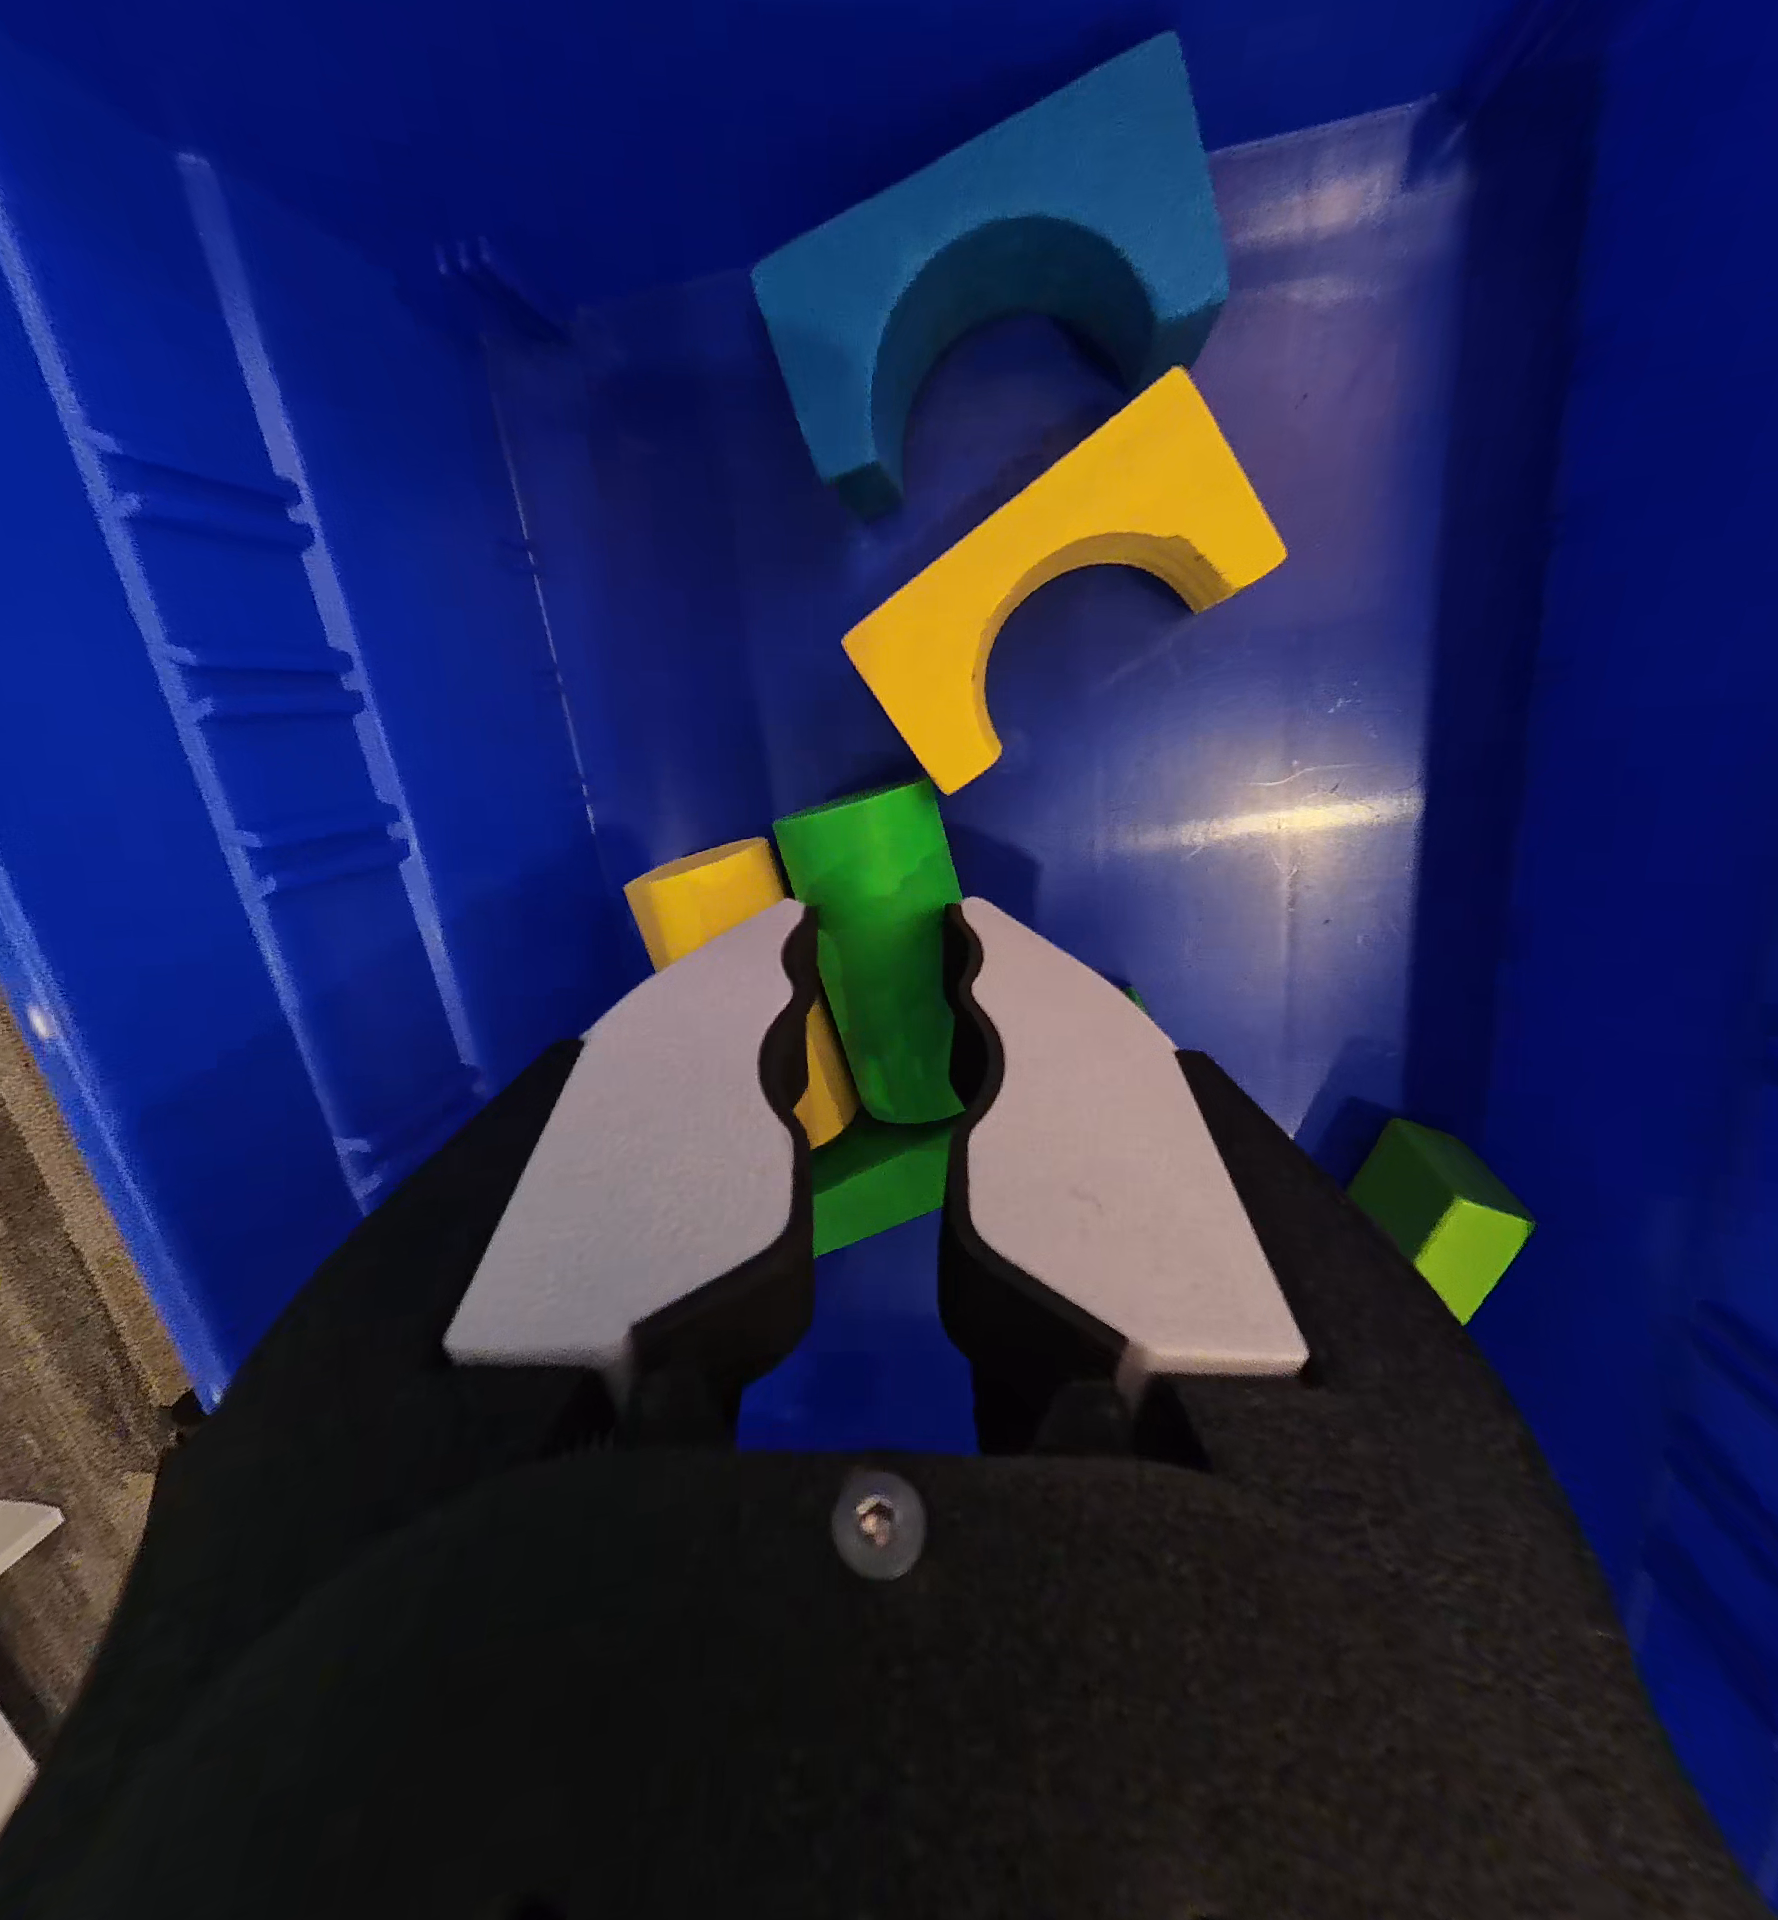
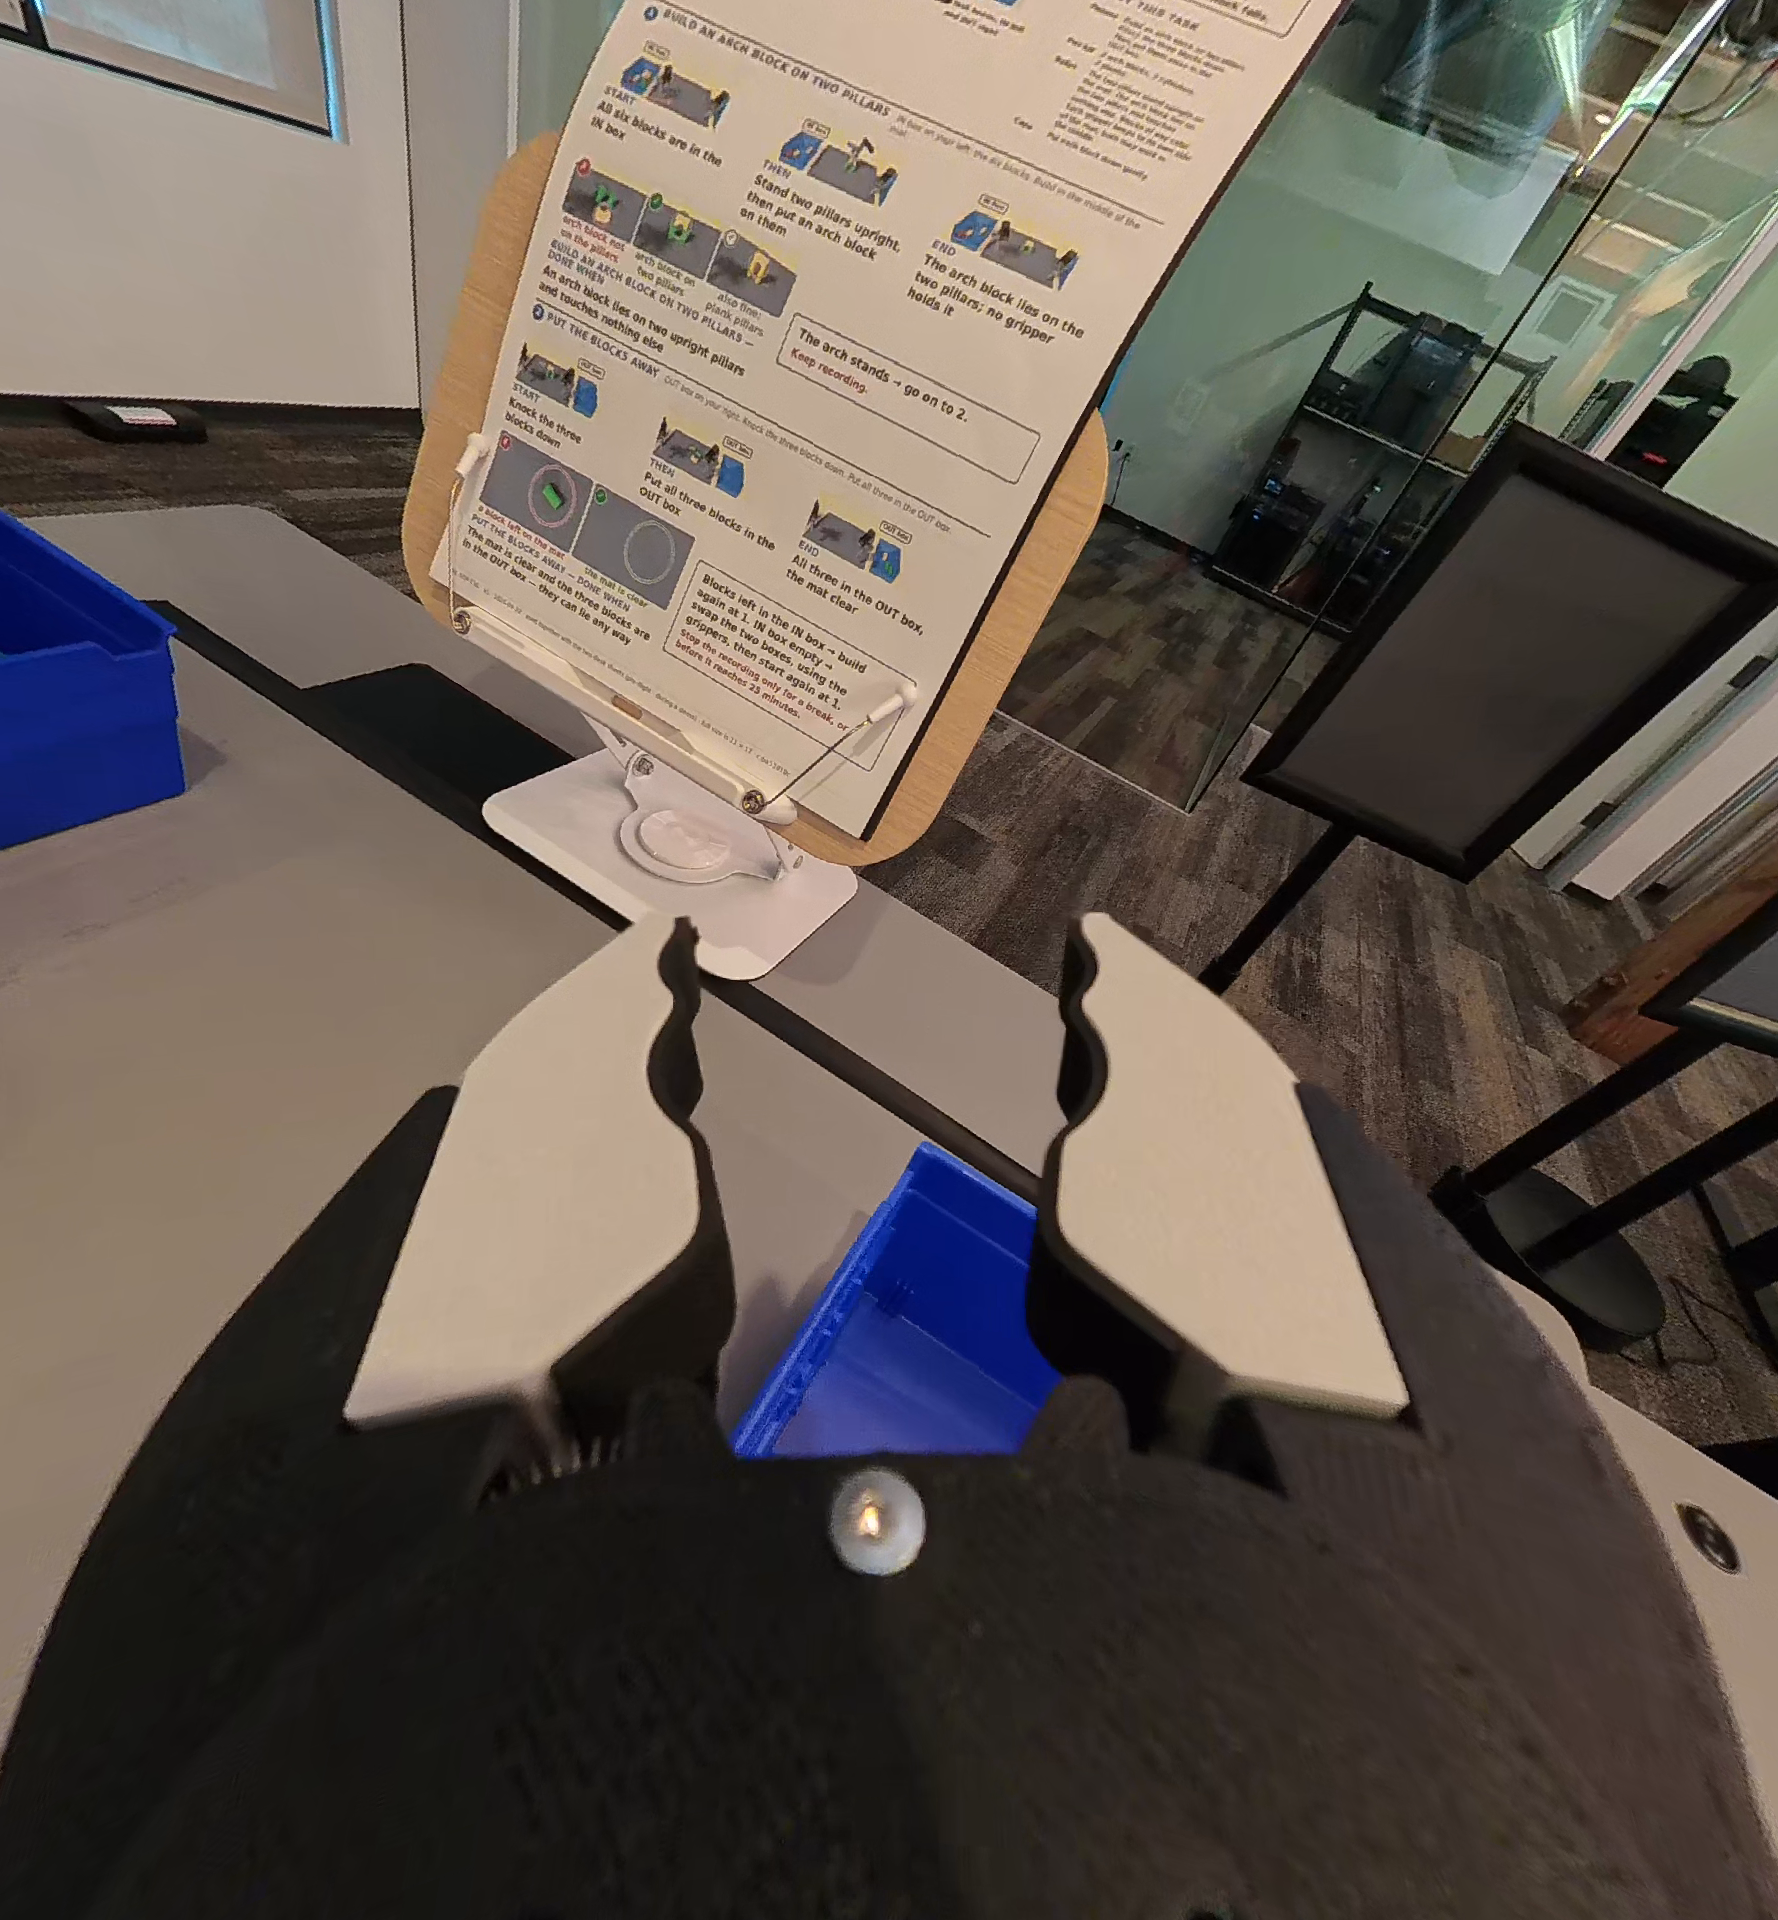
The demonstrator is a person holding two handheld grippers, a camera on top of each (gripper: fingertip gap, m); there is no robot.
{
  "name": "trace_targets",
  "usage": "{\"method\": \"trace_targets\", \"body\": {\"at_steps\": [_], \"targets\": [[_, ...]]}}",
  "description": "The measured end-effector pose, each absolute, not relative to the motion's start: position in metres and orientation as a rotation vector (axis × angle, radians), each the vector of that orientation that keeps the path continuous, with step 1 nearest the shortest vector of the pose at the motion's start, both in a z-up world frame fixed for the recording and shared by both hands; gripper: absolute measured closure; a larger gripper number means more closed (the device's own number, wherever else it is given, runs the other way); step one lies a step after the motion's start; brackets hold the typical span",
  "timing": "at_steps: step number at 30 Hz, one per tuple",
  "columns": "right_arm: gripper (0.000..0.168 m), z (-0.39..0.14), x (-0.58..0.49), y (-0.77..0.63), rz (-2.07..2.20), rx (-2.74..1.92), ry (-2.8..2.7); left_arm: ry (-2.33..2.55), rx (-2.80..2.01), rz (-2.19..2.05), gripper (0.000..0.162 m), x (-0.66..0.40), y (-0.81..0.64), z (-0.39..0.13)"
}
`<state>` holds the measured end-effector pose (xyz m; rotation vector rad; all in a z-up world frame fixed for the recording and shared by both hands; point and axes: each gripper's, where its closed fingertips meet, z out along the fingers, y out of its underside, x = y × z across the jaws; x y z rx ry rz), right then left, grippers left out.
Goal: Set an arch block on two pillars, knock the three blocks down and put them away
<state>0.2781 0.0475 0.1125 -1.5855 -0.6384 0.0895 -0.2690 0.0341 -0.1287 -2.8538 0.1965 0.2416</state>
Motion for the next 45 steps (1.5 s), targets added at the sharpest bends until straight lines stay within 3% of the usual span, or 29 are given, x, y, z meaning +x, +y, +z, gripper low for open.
{"method": "trace_targets", "body": {"at_steps": [8, 19, 28, 35, 41, 45], "targets": [[0.100, 0.114, 0.280, 0.048, 0.086, -1.579, -0.635, 0.164, -2.962, 0.292, 0.125, -0.279, 0.025, -0.147], [0.100, 0.110, 0.276, 0.049, 0.080, -1.585, -0.649, 0.133, -2.997, 0.156, 0.128, -0.275, 0.023, -0.147], [0.100, 0.101, 0.265, 0.052, 0.097, -1.593, -0.691, 0.247, -2.670, -0.162, 0.127, -0.238, 0.025, -0.064], [0.100, 0.086, 0.187, 0.022, 0.336, -1.451, -1.003, 0.779, -2.122, -0.752, 0.127, -0.103, -0.013, 0.041], [0.100, 0.062, 0.099, -0.050, 0.662, -1.183, -1.363, 1.280, -1.916, -1.002, 0.128, 0.000, -0.072, 0.045], [0.099, 0.042, 0.071, -0.086, 0.563, -0.975, -1.558, 1.511, -1.894, -1.196, 0.128, 0.036, -0.105, 0.024]]}}
